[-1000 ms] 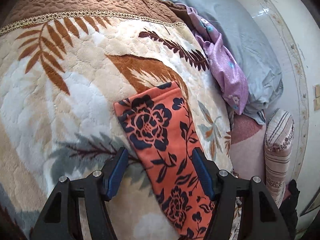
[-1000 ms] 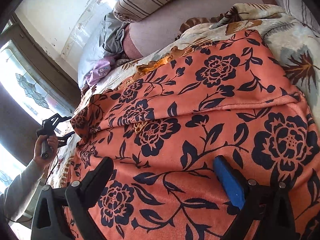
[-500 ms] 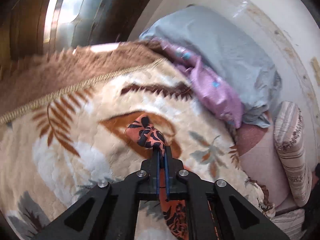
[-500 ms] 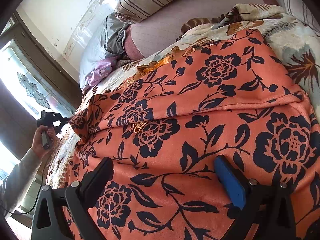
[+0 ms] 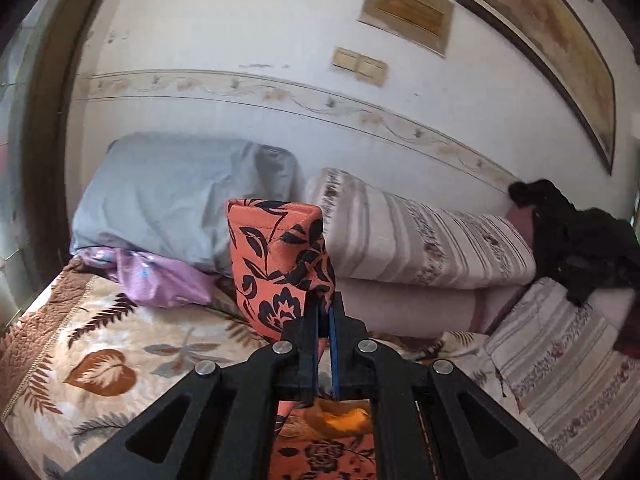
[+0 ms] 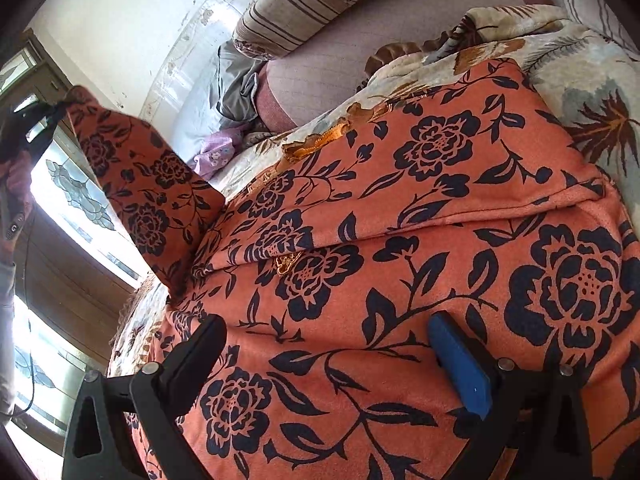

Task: Fold small clothes

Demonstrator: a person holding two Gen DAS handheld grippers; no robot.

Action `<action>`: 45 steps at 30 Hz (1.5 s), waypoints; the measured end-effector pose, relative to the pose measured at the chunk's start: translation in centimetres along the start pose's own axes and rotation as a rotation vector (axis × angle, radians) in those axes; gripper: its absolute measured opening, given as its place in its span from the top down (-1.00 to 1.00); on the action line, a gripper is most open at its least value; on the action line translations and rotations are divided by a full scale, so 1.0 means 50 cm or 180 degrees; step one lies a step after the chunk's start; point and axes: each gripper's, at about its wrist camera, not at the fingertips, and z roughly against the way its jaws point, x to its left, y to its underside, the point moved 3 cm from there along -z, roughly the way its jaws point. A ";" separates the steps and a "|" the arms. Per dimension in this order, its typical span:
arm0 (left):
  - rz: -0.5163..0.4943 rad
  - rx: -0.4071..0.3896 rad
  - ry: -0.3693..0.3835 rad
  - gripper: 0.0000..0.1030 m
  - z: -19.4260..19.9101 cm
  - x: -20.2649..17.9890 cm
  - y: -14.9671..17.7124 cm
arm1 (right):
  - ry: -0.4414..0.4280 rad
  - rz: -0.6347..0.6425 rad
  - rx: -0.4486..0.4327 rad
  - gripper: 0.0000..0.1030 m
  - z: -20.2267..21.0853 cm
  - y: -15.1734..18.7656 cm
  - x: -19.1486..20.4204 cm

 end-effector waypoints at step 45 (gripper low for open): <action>0.0656 0.1525 -0.1033 -0.41 -0.119 0.304 0.535 | 0.1232 -0.1009 -0.0213 0.89 0.019 -0.237 -0.072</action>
